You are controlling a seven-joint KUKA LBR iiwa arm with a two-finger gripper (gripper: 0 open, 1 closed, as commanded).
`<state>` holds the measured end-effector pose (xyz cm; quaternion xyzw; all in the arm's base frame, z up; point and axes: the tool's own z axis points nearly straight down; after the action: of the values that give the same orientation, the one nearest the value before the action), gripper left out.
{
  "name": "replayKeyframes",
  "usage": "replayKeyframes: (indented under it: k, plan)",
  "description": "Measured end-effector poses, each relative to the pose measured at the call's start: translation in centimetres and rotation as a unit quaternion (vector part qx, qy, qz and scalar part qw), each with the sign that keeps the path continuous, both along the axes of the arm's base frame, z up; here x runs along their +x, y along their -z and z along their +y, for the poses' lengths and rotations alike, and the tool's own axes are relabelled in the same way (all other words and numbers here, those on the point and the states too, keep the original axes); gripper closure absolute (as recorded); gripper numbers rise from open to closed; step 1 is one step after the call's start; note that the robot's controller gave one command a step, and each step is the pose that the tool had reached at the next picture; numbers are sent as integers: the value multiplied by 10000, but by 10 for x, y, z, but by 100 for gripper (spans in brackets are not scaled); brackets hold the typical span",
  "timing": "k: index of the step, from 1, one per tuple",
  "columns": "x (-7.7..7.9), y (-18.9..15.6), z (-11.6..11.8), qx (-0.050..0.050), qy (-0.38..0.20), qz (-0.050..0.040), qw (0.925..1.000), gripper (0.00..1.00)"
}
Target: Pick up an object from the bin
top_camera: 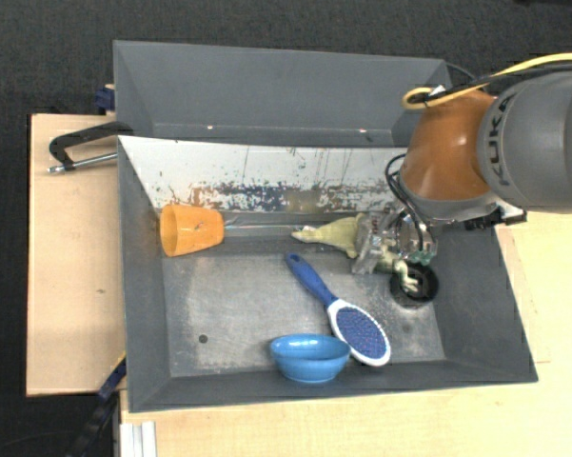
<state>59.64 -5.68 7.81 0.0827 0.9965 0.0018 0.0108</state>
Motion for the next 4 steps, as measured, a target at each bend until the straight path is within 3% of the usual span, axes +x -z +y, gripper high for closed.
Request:
replayKeyframes:
  k: [1,2,3,4]
  plan:
    - [-13,-149,28,-10,-257,34,9997,100]
    - [-15,-145,27,-9,-251,78,9997,0]
    - [-8,-34,4,-14,-922,133,9957,0]
    - [2,4,-20,-19,-1085,22,9941,0]
